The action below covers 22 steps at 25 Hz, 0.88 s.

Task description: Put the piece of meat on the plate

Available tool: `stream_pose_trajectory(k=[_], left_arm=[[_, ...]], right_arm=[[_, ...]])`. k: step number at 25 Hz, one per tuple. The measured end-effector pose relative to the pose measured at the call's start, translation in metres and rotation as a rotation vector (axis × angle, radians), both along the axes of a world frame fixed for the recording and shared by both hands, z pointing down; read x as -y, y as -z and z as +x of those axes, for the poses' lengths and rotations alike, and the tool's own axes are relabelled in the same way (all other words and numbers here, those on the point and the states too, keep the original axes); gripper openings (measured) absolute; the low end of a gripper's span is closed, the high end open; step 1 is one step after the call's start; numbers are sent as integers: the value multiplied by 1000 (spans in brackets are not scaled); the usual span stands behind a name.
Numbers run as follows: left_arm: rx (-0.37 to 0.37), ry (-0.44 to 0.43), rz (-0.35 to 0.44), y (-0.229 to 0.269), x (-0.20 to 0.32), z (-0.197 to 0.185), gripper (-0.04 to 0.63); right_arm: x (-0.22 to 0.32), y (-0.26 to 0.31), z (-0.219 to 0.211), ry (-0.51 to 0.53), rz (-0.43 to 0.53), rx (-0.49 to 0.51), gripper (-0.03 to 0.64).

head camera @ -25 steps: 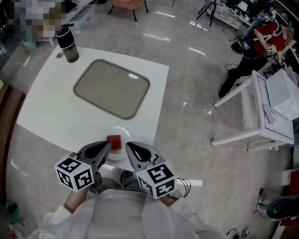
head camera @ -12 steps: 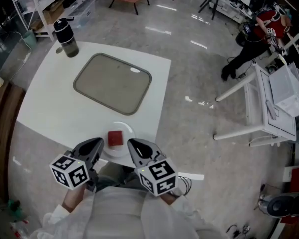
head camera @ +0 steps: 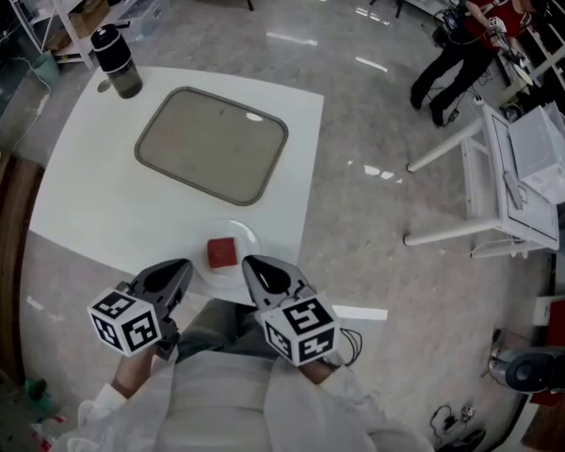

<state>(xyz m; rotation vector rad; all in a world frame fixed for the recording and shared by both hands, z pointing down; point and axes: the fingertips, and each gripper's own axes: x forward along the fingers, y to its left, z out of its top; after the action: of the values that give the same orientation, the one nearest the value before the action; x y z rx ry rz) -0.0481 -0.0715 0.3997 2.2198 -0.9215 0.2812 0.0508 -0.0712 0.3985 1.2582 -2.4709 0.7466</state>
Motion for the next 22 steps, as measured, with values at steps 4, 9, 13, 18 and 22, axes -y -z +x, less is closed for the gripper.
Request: stream_pose_trajectory(k=[4,9,13,18,22], left_arm=[[-12,-46,-17,-6,-8,0,8],[-17,-50,-77,-23,-9,-1,8],[8,-68,-114,-36,-11,-2,8],[5,-55,-115,-45,-5,-4,8],[-22,-81,-130,-52,-4,4,9]], right_arm=[[-2,-6,-3,-11,-29,-12,15],[-4,-20,-4,-21,-62,-35,15],[-5,-28,-5,-23,-83,-45,15],[-2,-41,-6,-12,-108,-57,15],[-1,-48,1,-28,-115,-60,15]])
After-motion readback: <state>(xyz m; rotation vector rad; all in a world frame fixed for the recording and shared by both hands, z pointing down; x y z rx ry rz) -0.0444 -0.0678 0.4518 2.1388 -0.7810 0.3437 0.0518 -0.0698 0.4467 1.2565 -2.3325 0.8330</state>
